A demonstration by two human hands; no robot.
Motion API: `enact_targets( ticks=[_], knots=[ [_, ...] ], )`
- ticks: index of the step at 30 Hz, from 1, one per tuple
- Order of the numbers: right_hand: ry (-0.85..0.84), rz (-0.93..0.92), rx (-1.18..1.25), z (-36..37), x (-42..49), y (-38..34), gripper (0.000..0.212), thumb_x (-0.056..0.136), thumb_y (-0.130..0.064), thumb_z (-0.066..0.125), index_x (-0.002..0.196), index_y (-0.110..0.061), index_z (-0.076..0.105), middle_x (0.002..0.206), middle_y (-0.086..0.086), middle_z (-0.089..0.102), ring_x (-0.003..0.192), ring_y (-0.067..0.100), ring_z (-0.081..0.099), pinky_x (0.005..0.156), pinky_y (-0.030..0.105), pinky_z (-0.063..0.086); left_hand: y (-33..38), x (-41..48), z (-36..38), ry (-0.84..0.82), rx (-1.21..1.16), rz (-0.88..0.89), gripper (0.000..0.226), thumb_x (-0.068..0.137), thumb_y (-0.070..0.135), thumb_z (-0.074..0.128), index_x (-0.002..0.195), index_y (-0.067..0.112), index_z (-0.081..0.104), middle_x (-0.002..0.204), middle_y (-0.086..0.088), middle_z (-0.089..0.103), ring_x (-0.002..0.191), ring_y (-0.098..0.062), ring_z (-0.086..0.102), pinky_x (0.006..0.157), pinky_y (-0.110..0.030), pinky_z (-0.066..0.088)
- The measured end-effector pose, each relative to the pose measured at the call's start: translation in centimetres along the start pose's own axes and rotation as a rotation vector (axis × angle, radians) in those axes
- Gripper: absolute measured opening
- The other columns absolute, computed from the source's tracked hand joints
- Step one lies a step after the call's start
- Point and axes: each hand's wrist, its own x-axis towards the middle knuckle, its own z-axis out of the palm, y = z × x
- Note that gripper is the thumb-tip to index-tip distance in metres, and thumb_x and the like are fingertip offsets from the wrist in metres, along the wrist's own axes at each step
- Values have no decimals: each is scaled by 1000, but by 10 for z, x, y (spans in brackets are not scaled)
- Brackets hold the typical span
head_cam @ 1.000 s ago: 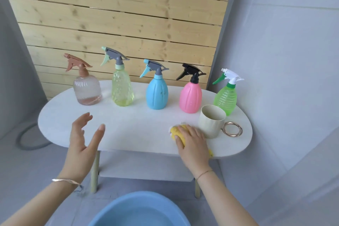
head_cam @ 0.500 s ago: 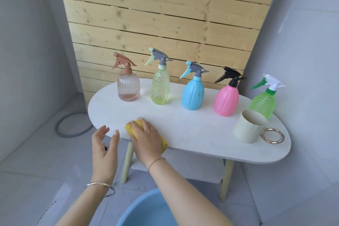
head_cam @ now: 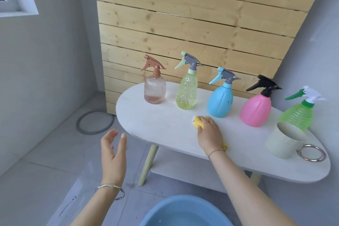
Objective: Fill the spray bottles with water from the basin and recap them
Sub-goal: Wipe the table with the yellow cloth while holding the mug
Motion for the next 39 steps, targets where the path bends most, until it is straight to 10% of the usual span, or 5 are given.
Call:
enact_targets(
  ticks=[13, 17, 24, 29, 39],
  knots=[
    [-472, -681, 182, 62, -3, -165, 44, 93, -28, 55, 135, -25, 44, 139, -5, 51, 125, 19, 50, 98, 38, 43, -11, 61, 4, -95, 67, 14, 44, 101, 37, 40, 142, 22, 40, 141, 6, 44, 136, -14, 35, 115, -39, 28],
    [-489, -809, 143, 44, -5, -121, 52, 92, -33, 58, 142, -30, 43, 152, -4, 37, 137, 15, 38, 113, 35, 29, -24, 74, 2, -273, 559, 299, 60, 95, 52, 19, 140, 23, 46, 150, 3, 38, 144, -18, 25, 119, -37, 14],
    [-359, -645, 8, 17, -14, -55, 56, 96, -46, 48, 146, -41, 26, 155, -8, 27, 143, 10, 23, 112, 23, 14, -21, 75, 13, -593, 912, 435, 94, 78, 76, -10, 151, 26, 23, 161, 8, 8, 144, -15, 24, 113, -26, 20],
    [-442, -500, -81, 16, 4, -43, 61, 98, -48, 39, 150, -38, 9, 160, -12, 5, 148, 11, -1, 118, 37, -2, -13, 95, 46, -697, 1114, 433, 54, 101, 42, 12, 153, 26, 9, 162, 4, -1, 148, -15, 6, 118, -32, 2],
    [-418, -465, -193, -12, -11, -53, 58, 102, -40, 31, 151, -37, 0, 160, -9, -10, 148, 17, -7, 118, 43, -2, -4, 99, 49, -652, 1282, 381, 50, 104, 40, 14, 153, 34, 4, 162, 5, -5, 149, -19, -3, 119, -39, -3]
  ],
)
